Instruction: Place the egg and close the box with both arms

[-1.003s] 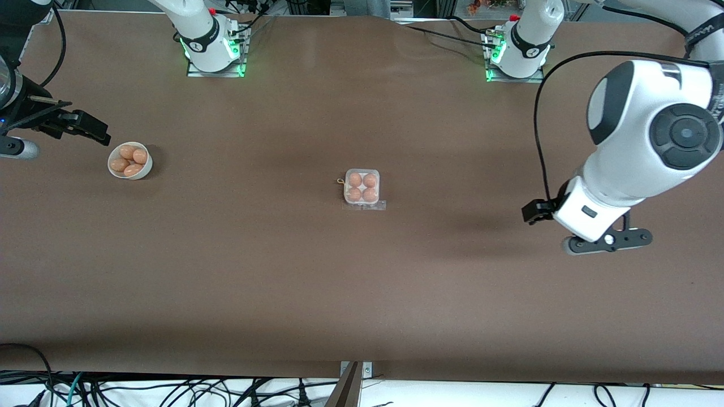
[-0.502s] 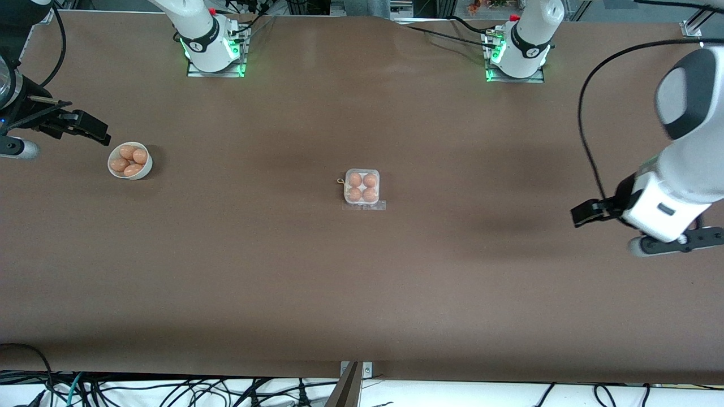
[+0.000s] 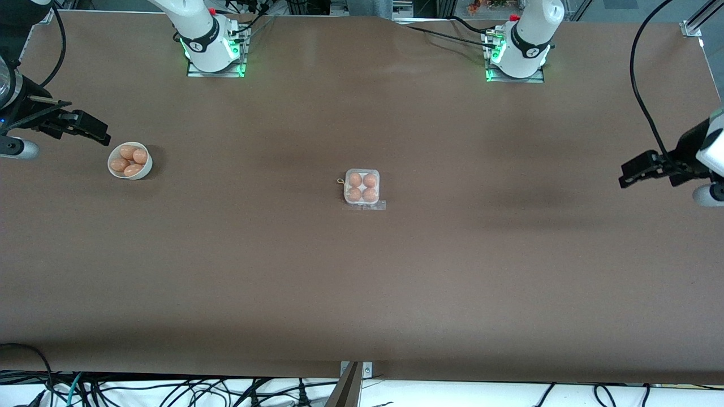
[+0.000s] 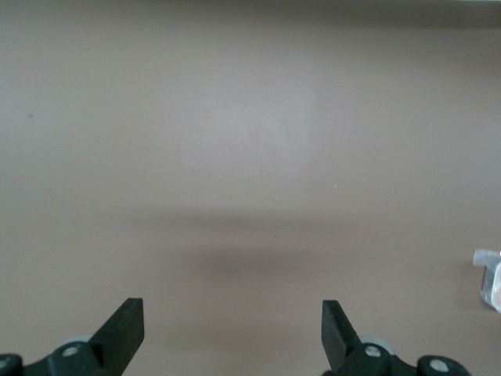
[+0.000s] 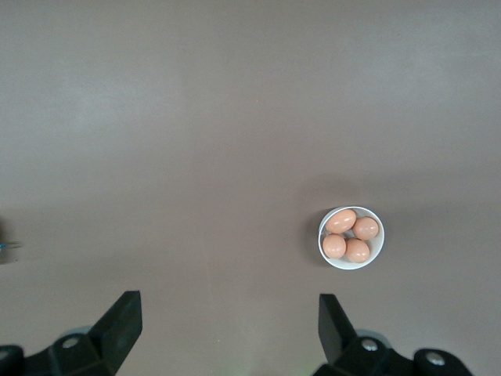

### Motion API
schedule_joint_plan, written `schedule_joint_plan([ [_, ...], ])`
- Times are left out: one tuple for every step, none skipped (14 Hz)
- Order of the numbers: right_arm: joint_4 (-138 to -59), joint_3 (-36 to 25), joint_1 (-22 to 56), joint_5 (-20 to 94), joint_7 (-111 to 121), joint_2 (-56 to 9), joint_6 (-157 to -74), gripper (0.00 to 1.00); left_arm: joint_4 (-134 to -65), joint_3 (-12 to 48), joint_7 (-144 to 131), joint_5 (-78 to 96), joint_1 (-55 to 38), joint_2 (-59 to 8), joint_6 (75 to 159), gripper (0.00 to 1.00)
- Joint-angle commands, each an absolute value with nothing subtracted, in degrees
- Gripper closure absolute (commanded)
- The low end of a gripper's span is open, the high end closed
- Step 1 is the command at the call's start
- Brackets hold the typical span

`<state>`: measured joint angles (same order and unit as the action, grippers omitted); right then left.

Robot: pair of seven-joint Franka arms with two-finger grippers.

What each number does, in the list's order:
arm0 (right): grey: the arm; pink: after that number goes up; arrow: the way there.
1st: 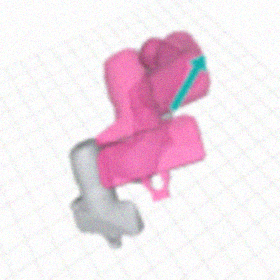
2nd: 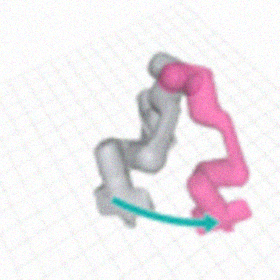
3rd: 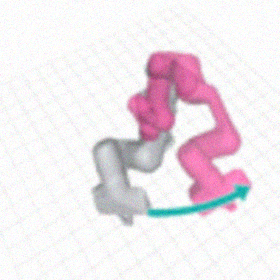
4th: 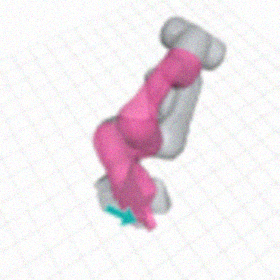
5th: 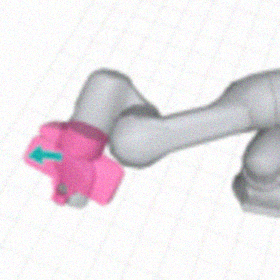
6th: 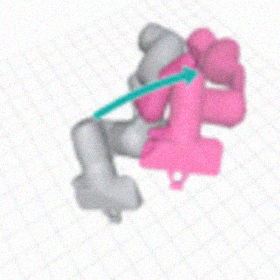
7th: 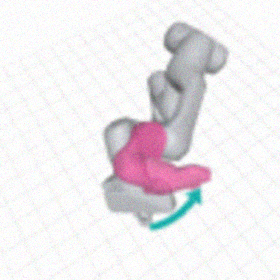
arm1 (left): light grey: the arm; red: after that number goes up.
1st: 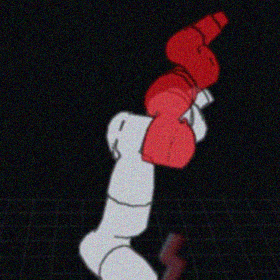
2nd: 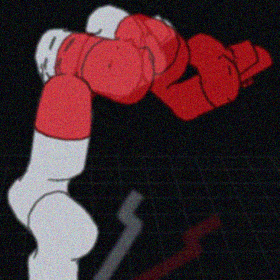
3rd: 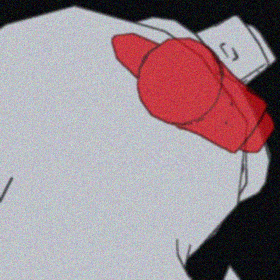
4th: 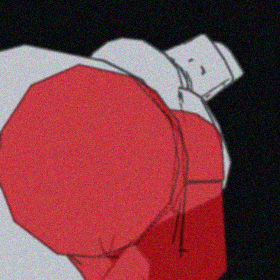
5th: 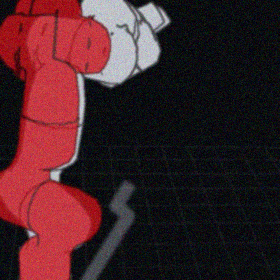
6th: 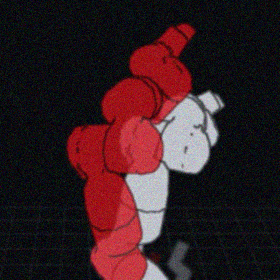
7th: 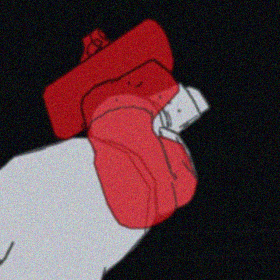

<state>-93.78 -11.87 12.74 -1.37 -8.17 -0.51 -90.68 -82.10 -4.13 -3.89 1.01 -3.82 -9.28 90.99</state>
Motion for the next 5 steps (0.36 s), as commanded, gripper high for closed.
schedule_joint_plan([
  [-92.9, -11.7, 12.3, -0.5, -8.3, -0.7, -90.4, 0.0, -90.2, -2.4, -2.8, 0.1, -2.9, -3.2, 91.9, 0.0],
  [-92.9, -11.7, 12.3, -0.4, -8.3, -0.7, -90.4, 0.0, -91.3, -2.3, -2.8, 0.1, -2.8, -2.6, 91.9, 0.0],
  [-92.9, -11.7, 12.3, -0.5, -8.3, -0.7, -90.4, 0.0, -92.7, -2.3, -2.7, 0.1, -2.8, -1.6, 91.9, 0.0],
  [-92.9, -11.7, 12.3, -0.5, -8.2, -0.7, -90.4, 0.0, -94.0, -2.3, -2.7, 0.1, -2.8, -0.7, 91.9, 0.0],
  [-92.9, -11.7, 12.2, -0.4, -8.2, -0.7, -90.4, 0.0, -95.3, -2.3, -2.7, 0.0, -2.8, 0.0, 91.9, 0.0],
])
